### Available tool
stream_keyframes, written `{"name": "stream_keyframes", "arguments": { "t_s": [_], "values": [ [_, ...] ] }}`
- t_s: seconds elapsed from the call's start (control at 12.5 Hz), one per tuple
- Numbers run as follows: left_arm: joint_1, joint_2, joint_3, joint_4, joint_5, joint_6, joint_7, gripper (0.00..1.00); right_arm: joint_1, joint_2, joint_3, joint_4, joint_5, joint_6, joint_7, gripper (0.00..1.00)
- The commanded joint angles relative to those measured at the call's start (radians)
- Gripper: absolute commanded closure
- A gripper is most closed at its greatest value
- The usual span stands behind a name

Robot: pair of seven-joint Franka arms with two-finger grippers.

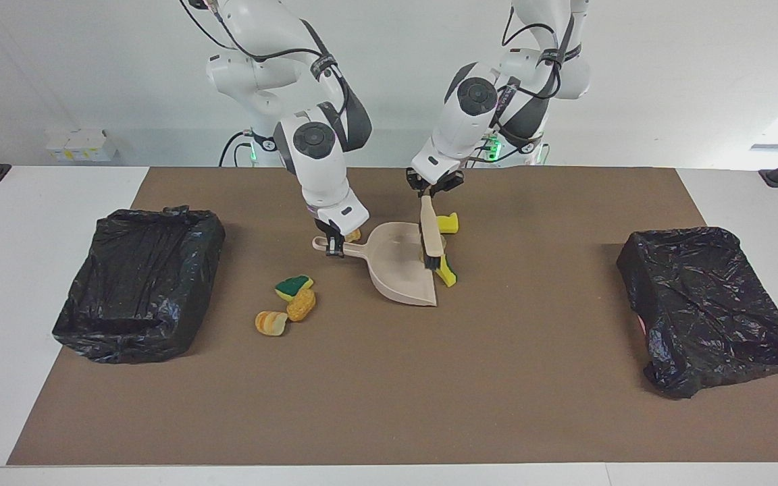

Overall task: Sweep and dump trash in bin
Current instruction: 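Sweep the yellow sponge and crust toward the dustpan with the left gripper, then brush the sponges and crust into the dustpan with the left gripper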

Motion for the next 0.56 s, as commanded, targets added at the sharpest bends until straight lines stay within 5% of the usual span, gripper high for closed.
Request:
{"name": "stream_keyframes", "arguments": {
  "t_s": [0.0, 0.16, 0.48],
  "values": [
    [0.023, -0.072, 0.025, 0.043, -0.013, -0.160, 0.007, 1.00, -0.002, -0.024, 0.003, -0.026, 0.014, 0.026, 0.013, 1.00],
    [0.046, -0.112, 0.028, 0.008, -0.011, -0.251, 0.006, 1.00, 0.010, -0.024, 0.003, -0.022, -0.003, 0.025, 0.011, 1.00],
    [0.084, -0.287, 0.028, -0.270, -0.006, -0.247, -0.015, 1.00, 0.027, -0.027, 0.000, -0.020, -0.069, 0.007, 0.010, 1.00]
  ]
}}
